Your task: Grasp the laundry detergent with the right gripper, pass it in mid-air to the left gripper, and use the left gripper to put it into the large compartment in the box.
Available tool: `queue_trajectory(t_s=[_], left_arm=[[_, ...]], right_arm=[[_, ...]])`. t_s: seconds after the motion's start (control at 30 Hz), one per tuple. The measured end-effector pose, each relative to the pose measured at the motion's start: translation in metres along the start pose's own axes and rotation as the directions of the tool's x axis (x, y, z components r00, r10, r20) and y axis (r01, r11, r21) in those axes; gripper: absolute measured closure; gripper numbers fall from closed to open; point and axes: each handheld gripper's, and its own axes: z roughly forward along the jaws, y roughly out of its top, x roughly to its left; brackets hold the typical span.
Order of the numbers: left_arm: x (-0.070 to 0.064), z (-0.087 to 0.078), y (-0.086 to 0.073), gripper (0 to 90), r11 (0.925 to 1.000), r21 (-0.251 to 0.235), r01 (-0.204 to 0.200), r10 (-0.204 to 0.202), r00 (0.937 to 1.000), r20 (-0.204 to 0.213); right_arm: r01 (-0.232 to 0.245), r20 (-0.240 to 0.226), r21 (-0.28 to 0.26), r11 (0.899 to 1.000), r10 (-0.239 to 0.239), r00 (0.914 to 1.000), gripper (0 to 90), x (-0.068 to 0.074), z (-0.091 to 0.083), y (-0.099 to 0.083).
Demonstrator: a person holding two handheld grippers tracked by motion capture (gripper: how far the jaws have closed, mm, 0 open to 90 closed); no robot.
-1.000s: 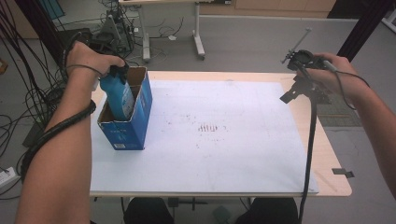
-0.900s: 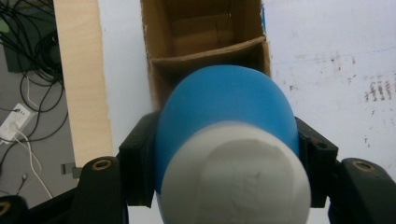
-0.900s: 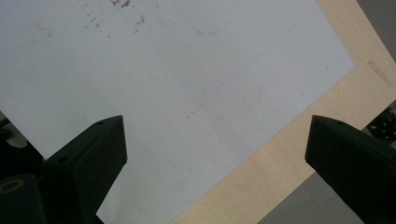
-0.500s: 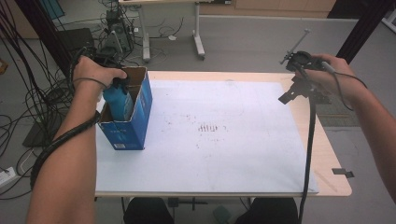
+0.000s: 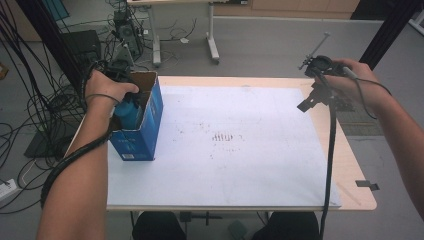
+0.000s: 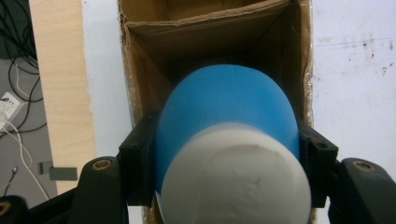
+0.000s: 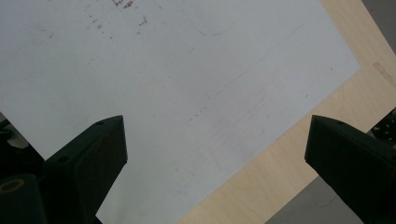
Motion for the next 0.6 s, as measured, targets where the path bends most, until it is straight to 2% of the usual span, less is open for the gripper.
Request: queue_trajectory(t_s=[0.37, 0.6], left_arm=[[-0.002, 0.015, -0.004, 37.7, 0.9997, -0.021, 0.015, -0.015, 0.9999, 0.0], [-0.001, 0.027, -0.008, 37.6, 0.9997, -0.008, 0.022, -0.022, 0.9998, 0.002]], right_arm=[[0.001, 0.0, -0.002, 1.0, -0.001, 1.0, 5.7, 0.002, 0.0, 0.001], [-0.002, 0.0, -0.001, 1.0, 0.002, 1.0, 5.6, 0.002, 0.002, 0.001]])
